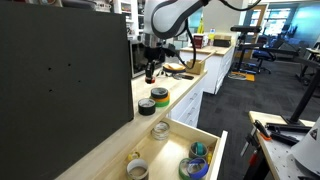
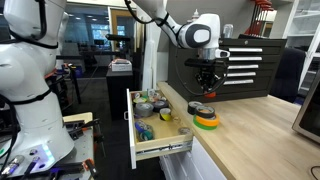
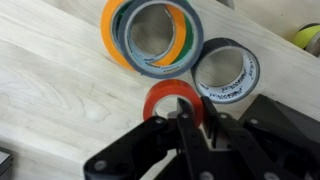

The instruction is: Remove the small orange tape from the drawer.

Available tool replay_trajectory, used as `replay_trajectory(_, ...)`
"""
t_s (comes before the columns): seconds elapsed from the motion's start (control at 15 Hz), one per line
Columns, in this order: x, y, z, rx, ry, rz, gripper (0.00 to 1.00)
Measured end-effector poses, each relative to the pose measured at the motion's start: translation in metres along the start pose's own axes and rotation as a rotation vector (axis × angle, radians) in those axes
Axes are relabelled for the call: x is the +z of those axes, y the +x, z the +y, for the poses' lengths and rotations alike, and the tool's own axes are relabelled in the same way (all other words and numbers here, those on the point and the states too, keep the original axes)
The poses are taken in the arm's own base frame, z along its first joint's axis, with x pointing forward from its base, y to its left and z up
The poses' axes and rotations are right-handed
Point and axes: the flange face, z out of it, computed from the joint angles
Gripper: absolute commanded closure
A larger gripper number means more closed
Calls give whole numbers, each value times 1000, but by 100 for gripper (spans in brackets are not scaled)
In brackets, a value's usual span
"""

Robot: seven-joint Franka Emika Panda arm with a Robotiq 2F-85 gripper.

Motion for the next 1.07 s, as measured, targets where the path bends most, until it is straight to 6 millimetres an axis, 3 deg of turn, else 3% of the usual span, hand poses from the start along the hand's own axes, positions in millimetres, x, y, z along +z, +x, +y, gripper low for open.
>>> replay_trajectory(0.33, 26, 18, 29, -15, 20, -6, 94)
replay_trajectory(0.6, 56, 28, 39, -42, 49, -8, 94)
replay_trajectory(0.67, 64, 30, 40, -48, 57, -9, 60)
replay_trajectory(0.73, 72, 31, 40, -53, 65, -11, 59)
replay_trajectory(1.07, 93, 39, 36, -89, 84, -17, 27)
